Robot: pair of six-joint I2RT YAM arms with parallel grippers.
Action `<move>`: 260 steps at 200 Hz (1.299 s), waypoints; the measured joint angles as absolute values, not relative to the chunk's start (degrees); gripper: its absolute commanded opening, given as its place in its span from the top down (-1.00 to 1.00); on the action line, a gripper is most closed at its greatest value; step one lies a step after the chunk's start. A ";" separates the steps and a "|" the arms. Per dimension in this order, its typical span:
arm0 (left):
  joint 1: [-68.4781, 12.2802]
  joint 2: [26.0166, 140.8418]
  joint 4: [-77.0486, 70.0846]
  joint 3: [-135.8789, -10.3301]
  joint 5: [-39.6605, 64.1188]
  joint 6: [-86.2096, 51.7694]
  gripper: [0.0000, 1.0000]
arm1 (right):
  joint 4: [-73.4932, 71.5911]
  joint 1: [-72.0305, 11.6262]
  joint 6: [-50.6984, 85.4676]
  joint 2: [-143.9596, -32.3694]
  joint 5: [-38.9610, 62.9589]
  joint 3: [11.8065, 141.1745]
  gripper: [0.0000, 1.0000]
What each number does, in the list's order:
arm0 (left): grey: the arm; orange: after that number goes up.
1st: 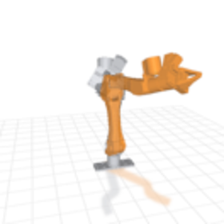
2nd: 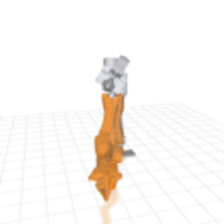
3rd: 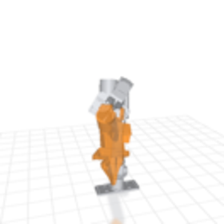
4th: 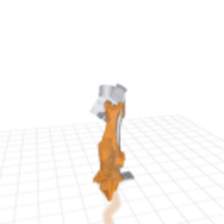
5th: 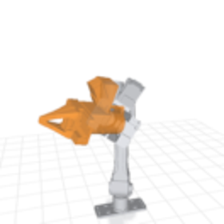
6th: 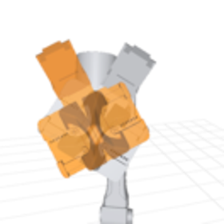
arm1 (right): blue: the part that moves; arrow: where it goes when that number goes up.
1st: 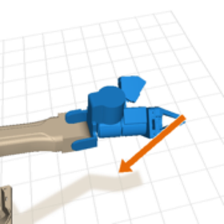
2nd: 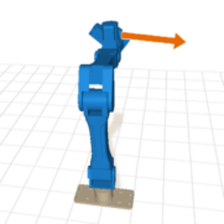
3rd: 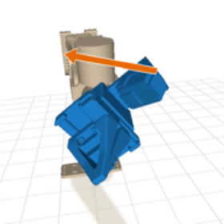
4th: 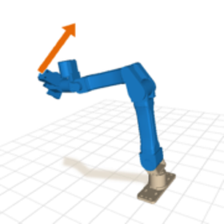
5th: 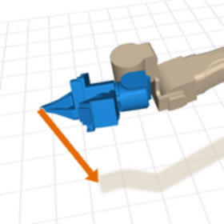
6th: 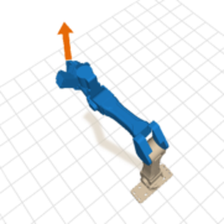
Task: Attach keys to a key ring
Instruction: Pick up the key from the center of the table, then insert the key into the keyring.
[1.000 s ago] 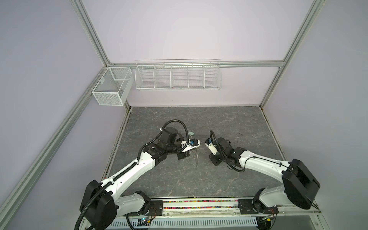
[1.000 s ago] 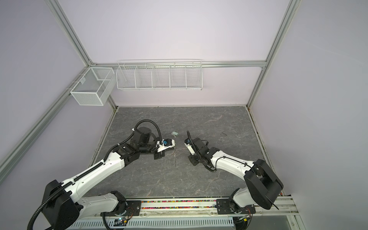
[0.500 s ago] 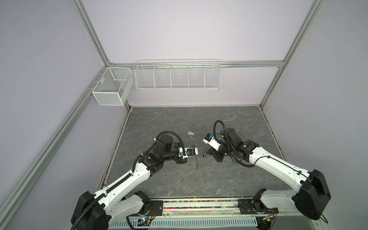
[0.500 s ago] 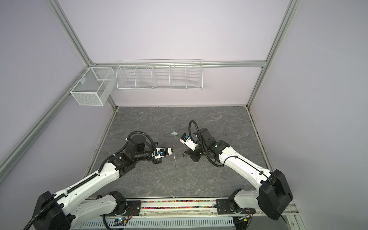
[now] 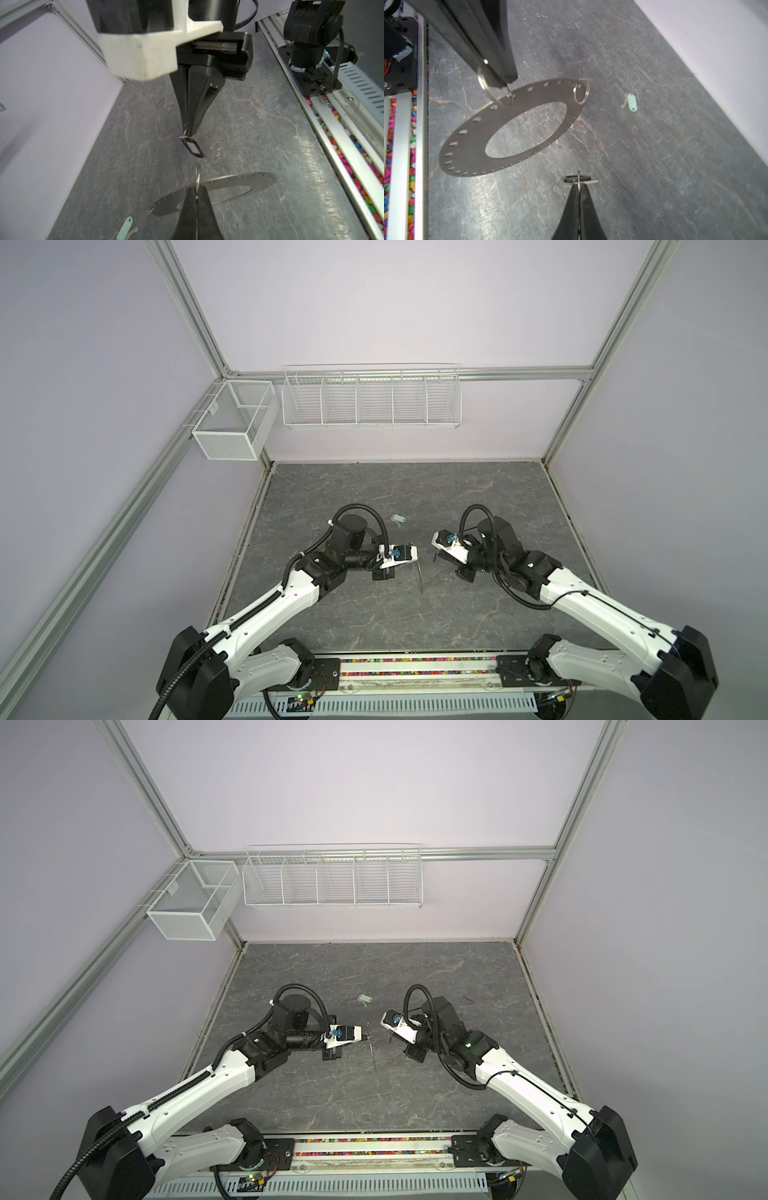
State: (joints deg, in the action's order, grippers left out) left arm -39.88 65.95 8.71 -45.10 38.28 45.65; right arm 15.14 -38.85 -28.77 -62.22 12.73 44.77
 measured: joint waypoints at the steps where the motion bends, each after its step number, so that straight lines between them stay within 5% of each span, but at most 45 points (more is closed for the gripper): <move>1: -39.88 66.02 8.75 -45.15 38.37 45.63 1.00 | 15.03 -38.87 -29.08 -62.06 12.67 44.66 0.87; 118: -39.92 73.21 12.86 -50.15 47.03 42.30 1.00 | 7.92 -42.37 -47.86 -57.25 12.08 41.82 0.87; 260: -40.18 78.28 20.08 -55.53 49.12 42.35 1.00 | 10.28 -45.50 -54.17 -56.86 13.32 42.00 0.87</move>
